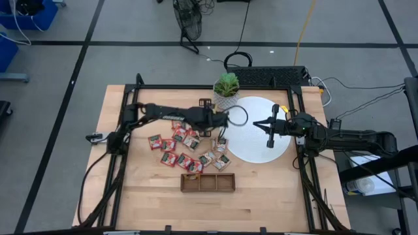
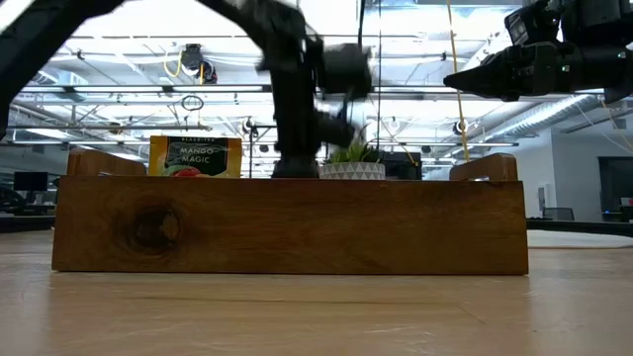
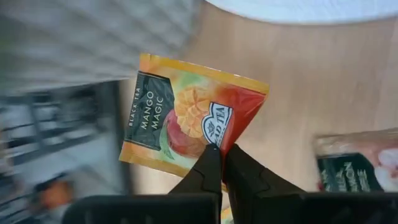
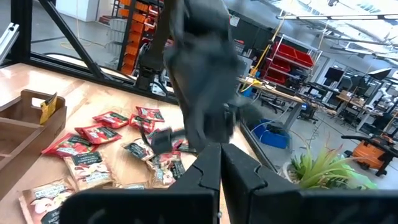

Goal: Pick & Place Tea
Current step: Put the orange tea bag into the left section of the wooden organizer

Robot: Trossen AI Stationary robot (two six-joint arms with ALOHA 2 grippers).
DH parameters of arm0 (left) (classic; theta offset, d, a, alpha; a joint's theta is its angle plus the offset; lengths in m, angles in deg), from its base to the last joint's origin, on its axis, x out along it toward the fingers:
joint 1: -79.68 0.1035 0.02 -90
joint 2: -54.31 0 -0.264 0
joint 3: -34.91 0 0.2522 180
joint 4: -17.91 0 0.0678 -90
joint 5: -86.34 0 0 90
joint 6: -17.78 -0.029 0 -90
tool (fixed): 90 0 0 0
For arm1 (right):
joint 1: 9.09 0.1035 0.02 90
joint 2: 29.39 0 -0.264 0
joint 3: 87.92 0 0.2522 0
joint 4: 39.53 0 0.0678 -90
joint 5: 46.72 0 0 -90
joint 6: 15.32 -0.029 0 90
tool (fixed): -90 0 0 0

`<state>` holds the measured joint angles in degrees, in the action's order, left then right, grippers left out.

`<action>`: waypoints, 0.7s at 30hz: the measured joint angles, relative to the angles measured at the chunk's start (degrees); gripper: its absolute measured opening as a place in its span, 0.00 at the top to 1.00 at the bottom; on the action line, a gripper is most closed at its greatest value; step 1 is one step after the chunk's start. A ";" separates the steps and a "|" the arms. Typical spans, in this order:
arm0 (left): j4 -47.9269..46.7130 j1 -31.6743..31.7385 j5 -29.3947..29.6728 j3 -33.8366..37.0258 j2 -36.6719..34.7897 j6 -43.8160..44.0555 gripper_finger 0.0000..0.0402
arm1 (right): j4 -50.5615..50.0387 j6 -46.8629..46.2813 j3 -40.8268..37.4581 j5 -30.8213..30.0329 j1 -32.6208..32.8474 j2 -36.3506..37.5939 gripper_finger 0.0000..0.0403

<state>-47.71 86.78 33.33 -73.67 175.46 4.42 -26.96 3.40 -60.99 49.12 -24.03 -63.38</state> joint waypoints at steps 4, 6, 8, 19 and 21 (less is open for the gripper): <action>-5.19 -7.80 7.12 0.11 -3.90 6.10 0.98 | 0.01 0.00 0.00 -0.07 -0.04 -0.04 1.00; -7.53 -12.31 10.32 0.11 -6.00 10.73 0.98 | 0.00 0.00 0.00 -0.07 -0.03 -0.04 1.00; -10.36 -17.30 12.48 0.69 -8.27 16.48 0.98 | 0.00 0.00 0.00 -0.08 -0.04 -0.04 1.00; -12.52 -44.15 6.44 1.62 -10.04 28.91 0.98 | 1.50 -1.57 0.00 -0.09 -0.04 -0.05 1.00; -14.83 -44.51 5.27 1.64 -9.79 30.82 0.98 | 2.57 -3.49 0.00 -0.09 -0.04 -0.06 1.00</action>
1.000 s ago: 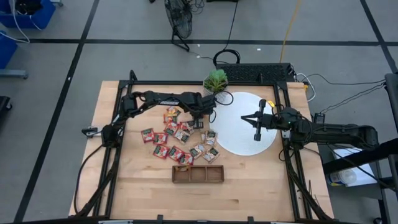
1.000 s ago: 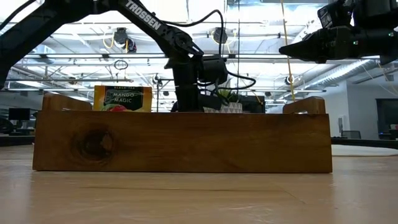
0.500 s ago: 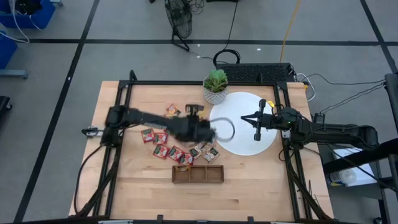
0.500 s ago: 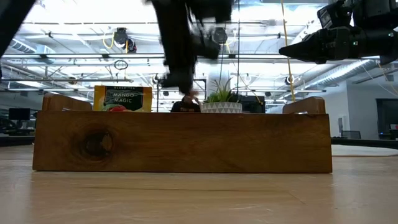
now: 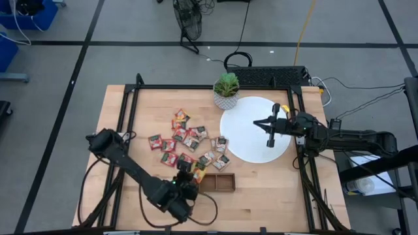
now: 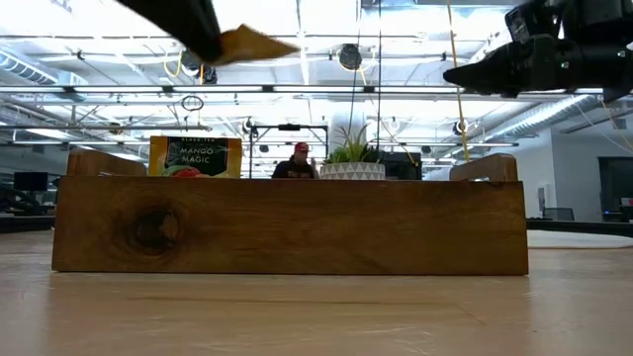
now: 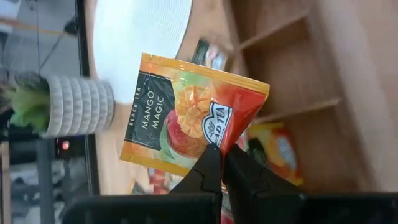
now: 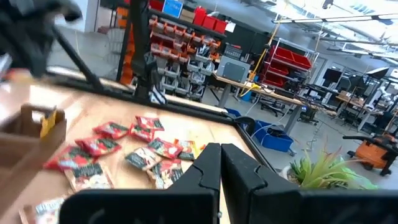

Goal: Pick & Place Tea
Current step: Put the orange tea bag into the left section of the wooden organizer

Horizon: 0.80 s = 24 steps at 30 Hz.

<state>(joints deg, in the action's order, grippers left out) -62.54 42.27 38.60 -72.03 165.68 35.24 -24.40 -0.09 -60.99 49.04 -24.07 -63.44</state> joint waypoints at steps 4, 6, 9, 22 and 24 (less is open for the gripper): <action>-0.78 -0.70 -5.82 0.00 2.95 4.21 0.98 | 0.45 -3.42 0.00 0.01 0.04 0.00 1.00; -0.25 -2.21 -6.19 0.00 4.80 6.83 0.98 | 0.18 -5.18 0.00 0.01 0.07 0.00 1.00; -0.79 -4.26 -6.38 0.00 6.95 8.92 0.98 | -0.10 -7.13 0.00 0.02 0.07 0.00 1.00; -1.55 -5.01 -3.58 0.53 9.19 14.77 0.98 | 1.31 -9.74 0.00 0.02 0.09 0.00 1.00; -2.14 -4.86 -3.80 1.27 9.21 15.46 0.98 | 1.34 -10.05 -0.01 0.02 0.09 0.02 1.00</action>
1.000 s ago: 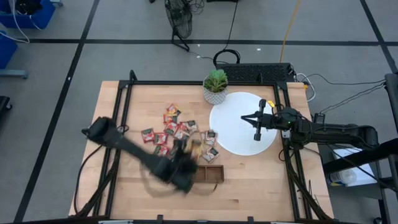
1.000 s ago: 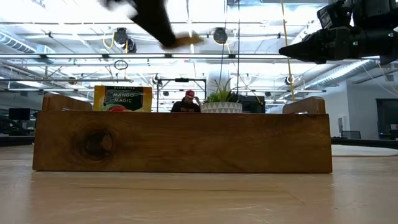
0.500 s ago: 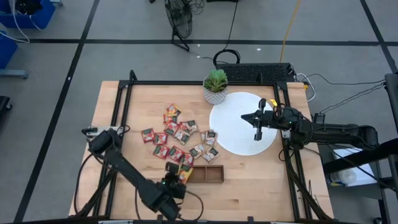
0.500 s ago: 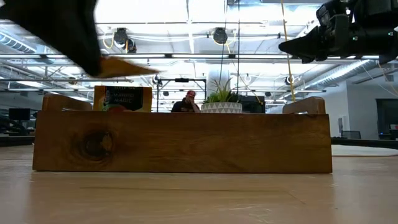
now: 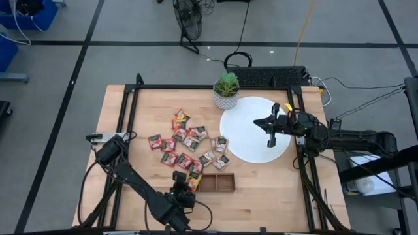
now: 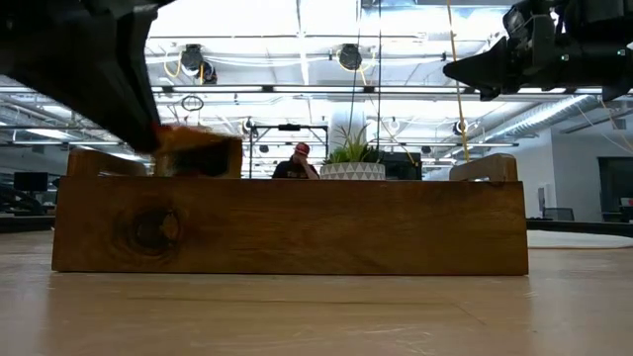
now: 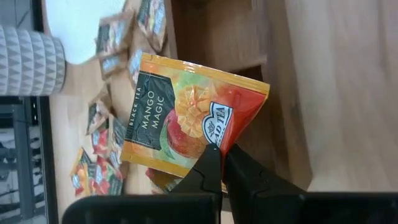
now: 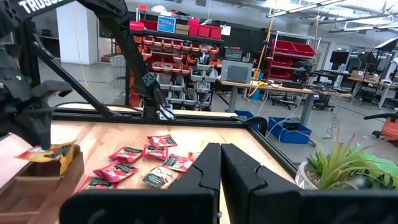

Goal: Pick & Place Tea
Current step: Put the orange tea bag into the left section of the wooden organizer

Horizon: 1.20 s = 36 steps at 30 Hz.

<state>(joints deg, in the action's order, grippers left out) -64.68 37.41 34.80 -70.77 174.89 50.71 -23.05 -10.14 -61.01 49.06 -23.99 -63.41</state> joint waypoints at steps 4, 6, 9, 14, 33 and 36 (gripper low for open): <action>-0.08 0.67 -1.66 2.34 0.00 2.84 0.96 | 3.70 -0.06 -2.02 -0.01 0.00 -0.03 1.00; -0.11 0.77 -1.68 3.27 -0.10 4.79 0.93 | 6.28 -0.24 -2.91 -0.01 0.00 -0.02 1.00; -0.21 0.75 -1.71 3.61 -0.11 5.37 0.89 | 9.84 -1.83 -4.16 0.00 0.00 0.00 1.00; -0.12 0.56 -0.04 3.65 -0.22 6.77 0.83 | 11.22 -3.02 -4.88 0.00 0.00 0.00 1.00; -15.77 2.30 -5.59 -9.98 -1.66 4.37 0.64 | 10.25 -5.63 -4.93 -0.15 0.00 -1.36 1.00; -16.74 6.26 -15.60 -12.44 -1.90 1.30 0.81 | 10.72 -6.45 -4.93 -0.15 0.00 -1.81 1.00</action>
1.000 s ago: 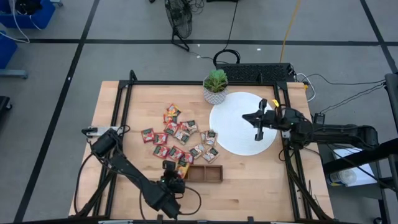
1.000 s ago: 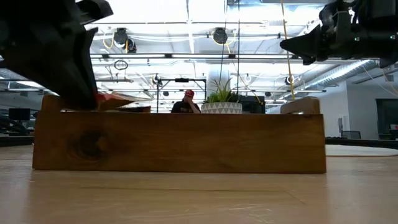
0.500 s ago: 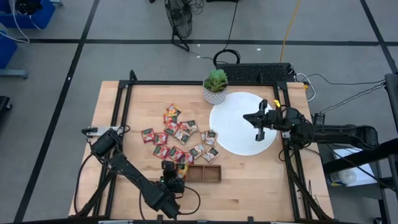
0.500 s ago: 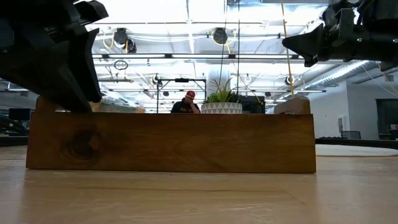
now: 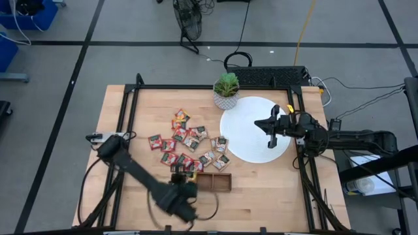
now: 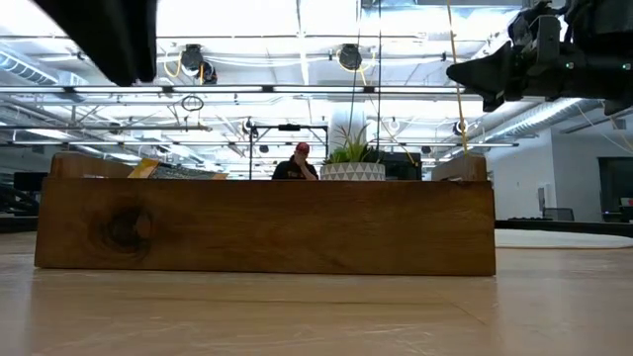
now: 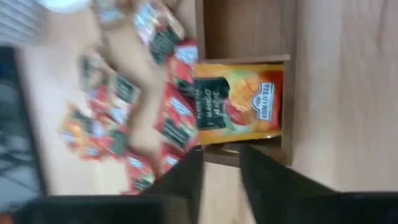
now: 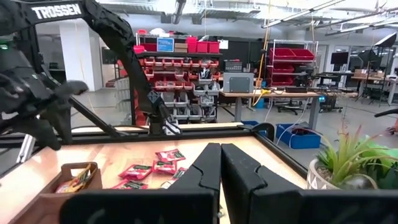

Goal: Pick & Place Tea
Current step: Put the orange tea bag into the left section of the wooden organizer

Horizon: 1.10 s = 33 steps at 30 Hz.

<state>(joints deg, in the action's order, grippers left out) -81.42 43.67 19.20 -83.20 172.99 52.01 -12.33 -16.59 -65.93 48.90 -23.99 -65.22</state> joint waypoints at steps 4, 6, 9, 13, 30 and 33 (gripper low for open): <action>3.55 4.98 -8.31 0.14 -0.13 -7.45 0.97 | -0.01 -0.32 0.00 0.07 0.00 -0.65 1.00; 5.93 6.26 -10.05 0.15 -0.13 -11.52 0.99 | -0.11 -0.32 0.00 0.09 0.00 -1.00 1.00; 9.85 7.81 -13.74 0.15 -0.13 -14.34 0.99 | -0.01 -0.32 0.00 0.11 0.00 -1.35 1.00; 10.35 8.77 -15.30 0.28 -0.13 -15.08 0.99 | 0.00 0.06 0.00 0.12 0.00 -1.39 1.00; 22.68 9.27 -21.39 14.63 -0.02 -13.01 1.00 | -0.01 1.30 0.00 0.35 0.01 -1.39 1.00; 25.27 9.38 -21.64 17.09 -0.02 -12.91 1.00 | -0.01 1.32 0.00 0.37 0.00 -1.39 1.00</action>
<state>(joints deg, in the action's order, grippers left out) -56.15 53.04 -2.44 -66.11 172.96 39.10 -12.34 -15.27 -65.93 49.28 -23.99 -66.61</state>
